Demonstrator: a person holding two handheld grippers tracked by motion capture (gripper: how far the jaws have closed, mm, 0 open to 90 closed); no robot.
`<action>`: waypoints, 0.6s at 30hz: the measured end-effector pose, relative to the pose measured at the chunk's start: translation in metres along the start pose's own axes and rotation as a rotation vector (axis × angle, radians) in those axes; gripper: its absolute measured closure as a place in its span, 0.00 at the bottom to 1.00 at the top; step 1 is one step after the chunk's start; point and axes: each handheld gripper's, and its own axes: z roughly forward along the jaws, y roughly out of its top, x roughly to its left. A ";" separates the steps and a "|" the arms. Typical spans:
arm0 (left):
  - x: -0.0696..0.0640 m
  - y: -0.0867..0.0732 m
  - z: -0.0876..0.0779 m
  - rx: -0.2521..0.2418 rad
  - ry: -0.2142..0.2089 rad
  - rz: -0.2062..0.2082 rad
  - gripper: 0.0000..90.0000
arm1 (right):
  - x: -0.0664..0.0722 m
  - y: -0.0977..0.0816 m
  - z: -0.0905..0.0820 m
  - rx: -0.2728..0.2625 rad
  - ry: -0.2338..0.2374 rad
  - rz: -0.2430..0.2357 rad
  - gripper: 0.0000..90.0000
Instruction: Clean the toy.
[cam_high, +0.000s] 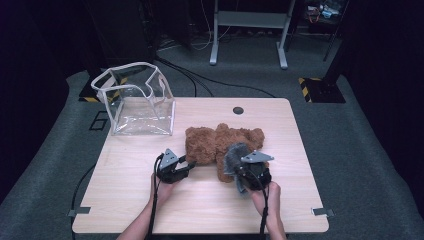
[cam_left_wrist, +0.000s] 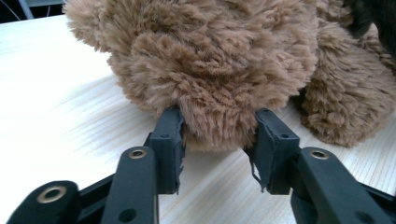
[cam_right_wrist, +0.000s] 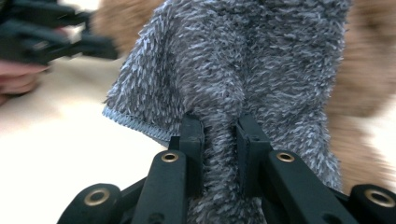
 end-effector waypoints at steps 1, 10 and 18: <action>-0.001 0.000 0.000 0.004 0.005 -0.005 0.56 | -0.006 0.000 -0.003 -0.013 -0.020 0.007 0.84; -0.008 -0.002 -0.004 0.088 -0.038 -0.010 0.35 | -0.052 -0.012 -0.030 -0.077 -0.170 0.090 0.84; -0.028 -0.002 -0.013 0.128 -0.067 0.018 0.26 | -0.088 -0.025 -0.032 -0.070 -0.233 0.165 0.84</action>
